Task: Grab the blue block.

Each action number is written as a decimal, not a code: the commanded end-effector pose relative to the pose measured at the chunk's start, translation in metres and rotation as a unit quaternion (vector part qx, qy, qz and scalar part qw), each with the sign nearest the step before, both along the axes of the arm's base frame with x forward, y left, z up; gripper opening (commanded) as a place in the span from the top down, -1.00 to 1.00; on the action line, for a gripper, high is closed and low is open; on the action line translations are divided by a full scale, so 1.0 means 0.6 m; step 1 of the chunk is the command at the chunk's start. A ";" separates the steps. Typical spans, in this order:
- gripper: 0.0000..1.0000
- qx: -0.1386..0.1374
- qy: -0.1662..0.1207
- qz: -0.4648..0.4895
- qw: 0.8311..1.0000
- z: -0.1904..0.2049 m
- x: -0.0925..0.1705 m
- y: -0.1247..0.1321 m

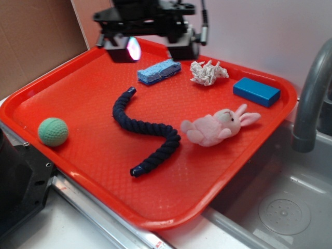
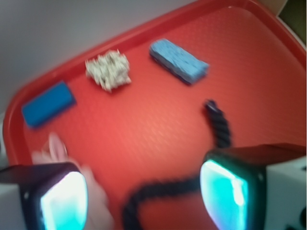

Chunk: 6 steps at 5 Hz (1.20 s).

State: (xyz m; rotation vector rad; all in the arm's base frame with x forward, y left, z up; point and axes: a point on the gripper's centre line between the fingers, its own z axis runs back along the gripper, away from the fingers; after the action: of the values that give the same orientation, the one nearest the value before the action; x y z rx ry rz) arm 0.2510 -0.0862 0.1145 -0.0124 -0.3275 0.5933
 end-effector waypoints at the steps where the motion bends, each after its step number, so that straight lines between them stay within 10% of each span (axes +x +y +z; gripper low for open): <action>1: -1.00 -0.004 0.006 0.010 1.000 -0.009 0.102 -0.011; 4: -1.00 0.024 0.034 -0.012 0.999 -0.045 0.183 -0.037; 6: -1.00 0.057 0.022 -0.061 0.996 -0.091 0.144 -0.038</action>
State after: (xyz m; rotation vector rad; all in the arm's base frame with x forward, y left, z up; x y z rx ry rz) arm 0.3327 -0.1101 0.0368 0.1247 -0.2645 0.4647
